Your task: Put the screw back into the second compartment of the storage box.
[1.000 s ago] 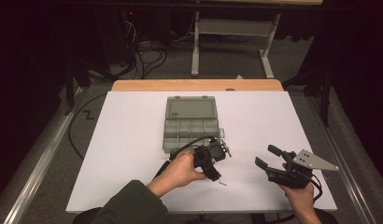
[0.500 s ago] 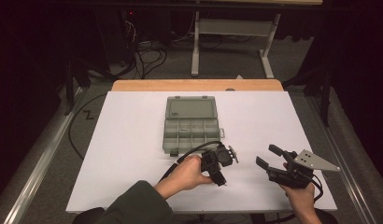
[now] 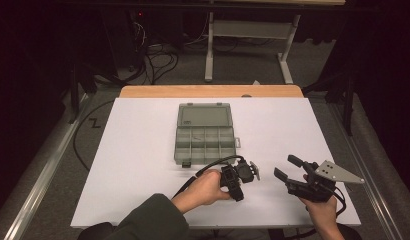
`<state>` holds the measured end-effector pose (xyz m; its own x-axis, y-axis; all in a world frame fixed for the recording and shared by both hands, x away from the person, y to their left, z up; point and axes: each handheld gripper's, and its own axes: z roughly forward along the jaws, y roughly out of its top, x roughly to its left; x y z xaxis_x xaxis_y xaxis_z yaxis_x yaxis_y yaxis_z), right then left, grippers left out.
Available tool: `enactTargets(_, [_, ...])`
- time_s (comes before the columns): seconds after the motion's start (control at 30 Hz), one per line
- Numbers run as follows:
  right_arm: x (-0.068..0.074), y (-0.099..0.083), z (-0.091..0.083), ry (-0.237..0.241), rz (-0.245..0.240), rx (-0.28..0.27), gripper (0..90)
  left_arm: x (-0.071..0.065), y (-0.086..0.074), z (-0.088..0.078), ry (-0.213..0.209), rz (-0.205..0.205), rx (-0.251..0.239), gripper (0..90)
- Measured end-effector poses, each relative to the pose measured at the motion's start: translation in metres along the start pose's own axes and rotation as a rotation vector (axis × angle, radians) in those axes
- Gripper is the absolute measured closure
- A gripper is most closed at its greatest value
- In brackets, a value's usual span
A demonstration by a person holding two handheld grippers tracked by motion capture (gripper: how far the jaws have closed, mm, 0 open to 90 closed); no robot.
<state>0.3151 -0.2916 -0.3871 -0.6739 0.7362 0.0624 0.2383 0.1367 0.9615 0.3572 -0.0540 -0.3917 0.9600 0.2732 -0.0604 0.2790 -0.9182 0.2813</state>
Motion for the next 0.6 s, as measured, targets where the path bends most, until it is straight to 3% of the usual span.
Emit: enactTargets(0.6, [-0.0007,0.0003,-0.0002,0.006,0.002,-0.001,30.5,0.0013,0.0021,0.0037,-0.011,0.017,0.008,72.9])
